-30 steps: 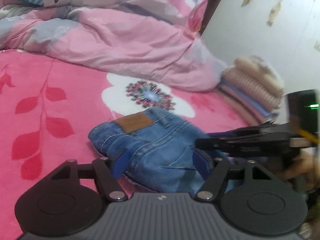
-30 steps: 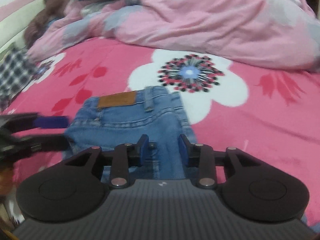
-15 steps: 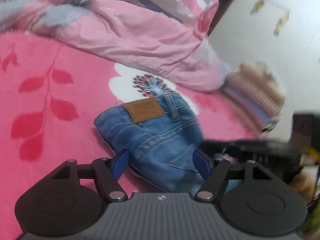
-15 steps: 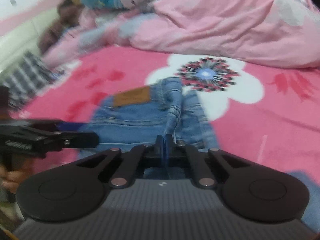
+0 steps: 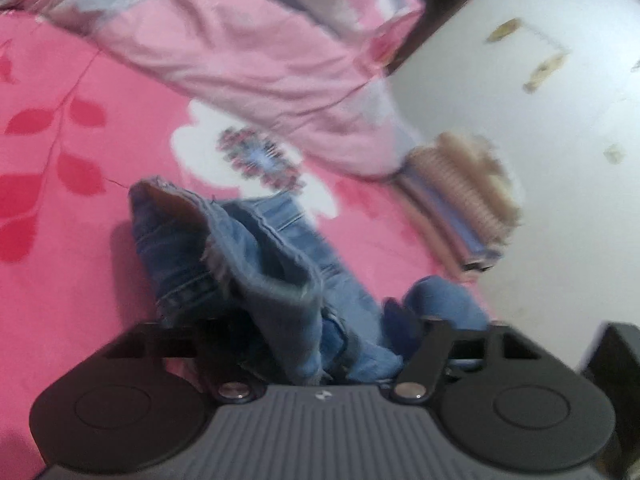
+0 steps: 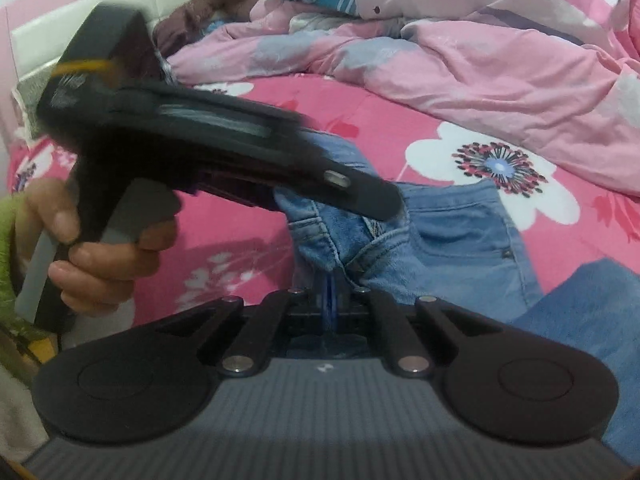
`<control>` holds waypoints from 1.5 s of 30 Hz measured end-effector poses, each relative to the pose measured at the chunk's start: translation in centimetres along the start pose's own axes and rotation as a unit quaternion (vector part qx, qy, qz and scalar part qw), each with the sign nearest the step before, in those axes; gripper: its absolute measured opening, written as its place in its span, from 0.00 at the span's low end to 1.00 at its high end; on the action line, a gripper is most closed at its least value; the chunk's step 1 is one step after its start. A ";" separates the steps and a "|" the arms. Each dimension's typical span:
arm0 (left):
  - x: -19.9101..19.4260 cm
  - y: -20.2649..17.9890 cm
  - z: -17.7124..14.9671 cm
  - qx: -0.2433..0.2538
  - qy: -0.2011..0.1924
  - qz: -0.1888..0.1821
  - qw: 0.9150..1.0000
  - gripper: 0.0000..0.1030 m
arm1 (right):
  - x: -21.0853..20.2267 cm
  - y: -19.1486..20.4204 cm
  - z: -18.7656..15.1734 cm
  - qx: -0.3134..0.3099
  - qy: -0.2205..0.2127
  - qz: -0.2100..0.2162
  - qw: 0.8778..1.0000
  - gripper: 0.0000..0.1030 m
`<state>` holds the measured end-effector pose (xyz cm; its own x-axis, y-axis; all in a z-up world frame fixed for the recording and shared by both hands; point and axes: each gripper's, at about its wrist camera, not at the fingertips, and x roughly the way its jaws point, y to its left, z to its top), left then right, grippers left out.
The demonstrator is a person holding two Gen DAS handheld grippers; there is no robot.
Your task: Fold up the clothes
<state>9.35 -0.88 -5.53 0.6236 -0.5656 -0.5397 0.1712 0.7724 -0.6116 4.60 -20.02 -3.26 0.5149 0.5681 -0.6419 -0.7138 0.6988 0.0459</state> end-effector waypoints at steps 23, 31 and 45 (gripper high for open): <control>-15.0 6.9 -1.4 -0.038 -0.136 -0.036 0.989 0.09 | -3.2 -10.3 2.6 0.247 0.045 0.062 0.966 0.36; -15.8 14.3 -1.6 -0.152 -0.113 -0.088 0.978 0.10 | -5.5 4.7 -3.9 0.071 0.097 0.100 0.988 0.38; -16.3 15.5 -2.9 -0.147 -0.092 -0.040 0.984 0.53 | 1.4 -7.5 1.1 0.327 0.087 0.086 0.937 0.65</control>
<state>-0.43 19.46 -7.89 0.7490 -0.5390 -0.3853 0.0141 0.5944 -0.8041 11.21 -23.94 -3.65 0.2926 0.6571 -0.6947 -0.3055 0.7527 0.5832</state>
